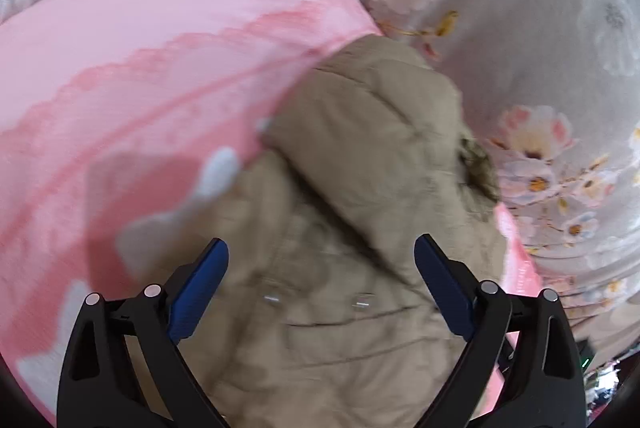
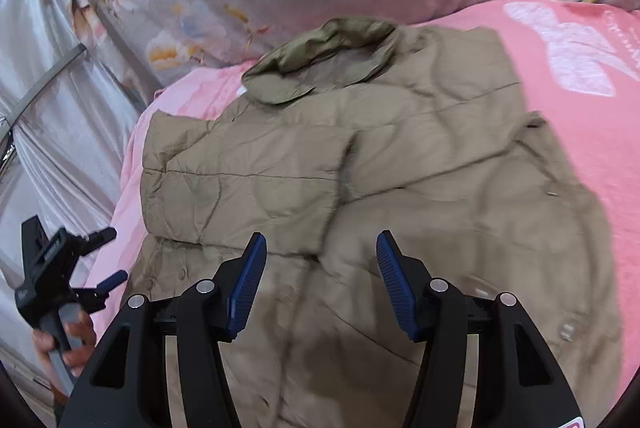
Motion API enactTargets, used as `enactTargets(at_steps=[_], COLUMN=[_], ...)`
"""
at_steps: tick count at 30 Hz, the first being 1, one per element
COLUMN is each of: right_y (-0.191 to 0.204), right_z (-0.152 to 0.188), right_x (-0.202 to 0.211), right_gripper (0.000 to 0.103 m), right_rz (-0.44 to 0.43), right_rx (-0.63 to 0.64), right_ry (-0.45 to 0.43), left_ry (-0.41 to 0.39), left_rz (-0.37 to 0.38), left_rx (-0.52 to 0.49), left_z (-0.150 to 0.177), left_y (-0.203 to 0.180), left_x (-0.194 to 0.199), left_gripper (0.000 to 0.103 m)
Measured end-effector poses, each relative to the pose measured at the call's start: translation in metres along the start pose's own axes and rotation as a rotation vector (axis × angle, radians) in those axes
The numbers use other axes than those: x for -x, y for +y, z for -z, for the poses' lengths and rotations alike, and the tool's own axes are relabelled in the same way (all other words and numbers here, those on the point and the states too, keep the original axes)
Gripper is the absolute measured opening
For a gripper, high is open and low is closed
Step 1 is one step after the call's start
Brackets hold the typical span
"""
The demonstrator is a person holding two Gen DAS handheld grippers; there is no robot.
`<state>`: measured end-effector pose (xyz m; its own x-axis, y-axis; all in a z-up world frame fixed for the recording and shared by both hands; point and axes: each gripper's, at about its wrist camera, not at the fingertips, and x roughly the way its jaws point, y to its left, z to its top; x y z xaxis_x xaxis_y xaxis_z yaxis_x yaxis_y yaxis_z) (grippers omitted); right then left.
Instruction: Fold large clothes
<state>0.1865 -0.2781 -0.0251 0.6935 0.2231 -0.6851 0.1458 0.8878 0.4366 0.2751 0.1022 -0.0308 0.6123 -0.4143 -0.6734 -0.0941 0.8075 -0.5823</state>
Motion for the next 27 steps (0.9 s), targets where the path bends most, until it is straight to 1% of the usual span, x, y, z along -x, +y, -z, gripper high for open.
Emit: enactTargets(at_steps=[2, 3, 4, 5, 7, 8, 9, 10, 11, 13, 15, 16, 19, 21, 24, 26, 27], right_y=[0.009, 0.013, 0.017, 0.019, 0.019, 0.018, 0.017, 0.017, 0.018, 0.017, 0.013, 0.009, -0.002, -0.011, -0.019, -0.023, -0.024], right_z=[-0.007, -0.009, -0.01, -0.012, -0.019, -0.024, -0.032, -0.043, -0.051, -0.076, -0.094, -0.105, -0.124, -0.132, -0.138, -0.139, -0.14], right_x=[-0.021, -0.031, -0.038, -0.048, -0.058, -0.059, -0.055, -0.045, -0.035, -0.004, 0.017, 0.031, 0.045, 0.047, 0.045, 0.045, 0.046], right_gripper=[0.057, 0.057, 0.056, 0.054, 0.017, 0.002, 0.002, 0.002, 0.002, 0.002, 0.001, 0.001, 0.001, 0.001, 0.001, 0.001, 0.001], right_rz=[-0.014, -0.01, -0.003, 0.005, 0.021, 0.017, -0.011, -0.013, 0.0, 0.028, 0.048, 0.078, 0.149, 0.172, 0.2, 0.212, 0.214], right_rx=[-0.006, -0.005, -0.003, -0.004, 0.0, 0.003, -0.012, -0.016, -0.005, 0.015, 0.017, 0.021, 0.037, 0.047, 0.073, 0.086, 0.091], right_ry=[0.038, 0.057, 0.069, 0.086, 0.107, 0.115, 0.101, 0.064, 0.03, -0.075, -0.133, -0.172, -0.214, -0.211, -0.196, -0.191, -0.191], left_ry=[0.012, 0.018, 0.023, 0.022, 0.016, 0.015, 0.013, 0.012, 0.012, 0.006, -0.002, -0.002, 0.007, 0.039, 0.098, 0.136, 0.146], left_rz=[-0.033, -0.04, -0.063, -0.083, -0.114, -0.135, -0.144, -0.15, -0.161, -0.172, -0.189, -0.195, -0.206, -0.133, 0.038, 0.093, 0.09], left_rx=[-0.037, -0.052, -0.087, -0.117, -0.183, -0.217, -0.244, -0.259, -0.273, -0.288, -0.301, -0.305, -0.314, -0.256, -0.111, -0.047, -0.037], left_z=[0.004, 0.005, 0.008, 0.009, 0.012, 0.013, 0.013, 0.013, 0.012, 0.008, 0.003, 0.001, -0.008, -0.017, -0.035, -0.046, -0.05], left_y=[0.004, 0.004, 0.001, -0.003, -0.014, -0.018, -0.021, -0.023, -0.025, -0.028, -0.03, -0.031, -0.04, -0.038, -0.036, -0.041, -0.047], left_x=[-0.004, -0.006, -0.009, -0.011, -0.015, -0.017, -0.019, -0.021, -0.023, -0.027, -0.031, -0.033, -0.044, -0.047, -0.049, -0.061, -0.068], left_gripper=[0.09, 0.089, 0.088, 0.088, 0.088, 0.088, 0.088, 0.088, 0.088, 0.087, 0.087, 0.087, 0.083, 0.083, 0.083, 0.083, 0.083])
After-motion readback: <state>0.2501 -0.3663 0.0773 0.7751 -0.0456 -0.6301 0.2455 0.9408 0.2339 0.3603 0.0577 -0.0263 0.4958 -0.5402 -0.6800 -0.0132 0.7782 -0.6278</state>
